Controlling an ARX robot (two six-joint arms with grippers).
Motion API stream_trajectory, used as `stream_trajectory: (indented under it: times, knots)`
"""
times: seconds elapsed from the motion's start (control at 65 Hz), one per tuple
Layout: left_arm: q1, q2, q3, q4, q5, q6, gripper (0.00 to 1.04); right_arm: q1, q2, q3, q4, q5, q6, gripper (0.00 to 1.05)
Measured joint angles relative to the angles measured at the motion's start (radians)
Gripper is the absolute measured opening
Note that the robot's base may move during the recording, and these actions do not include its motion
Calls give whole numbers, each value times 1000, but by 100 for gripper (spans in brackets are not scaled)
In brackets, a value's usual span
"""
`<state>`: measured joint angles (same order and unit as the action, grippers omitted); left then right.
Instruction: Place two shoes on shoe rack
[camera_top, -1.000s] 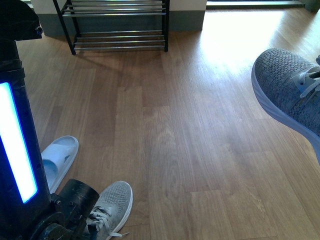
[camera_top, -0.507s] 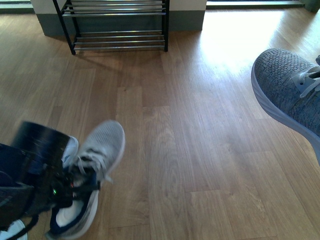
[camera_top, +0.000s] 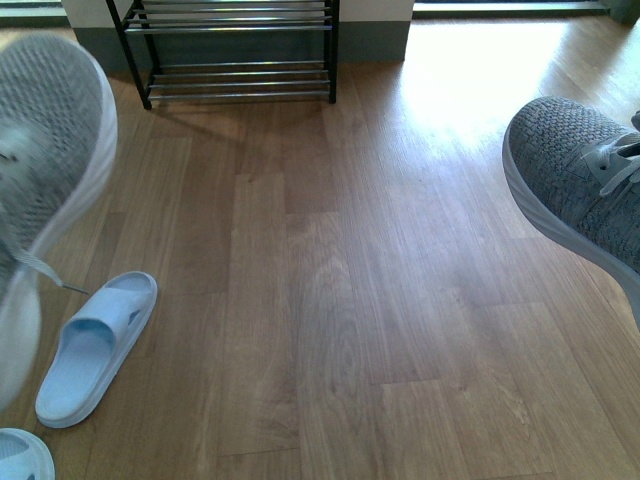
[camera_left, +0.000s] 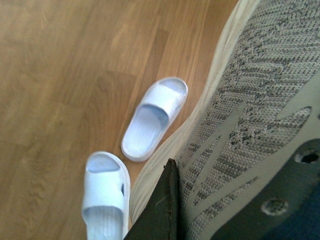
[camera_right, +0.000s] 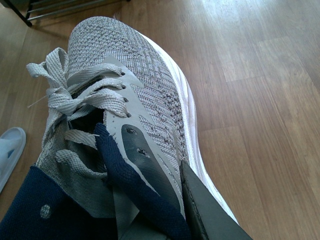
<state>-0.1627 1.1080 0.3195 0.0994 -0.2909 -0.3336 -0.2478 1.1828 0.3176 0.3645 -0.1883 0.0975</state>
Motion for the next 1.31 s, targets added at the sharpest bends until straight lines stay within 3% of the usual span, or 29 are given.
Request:
stream_trajectory:
  times: [0.123,0.308,1.307]
  knots:
    - [-1,-266,-14,-166,-39,159,2,0,0,0,0,0,0,1]
    - [0,-361,-27,-199,-56,258,2,0,0,0,0,0,0,1]
    - [0,-361,-32,-201,-50,288,2,0,0,0,0,0,0,1]
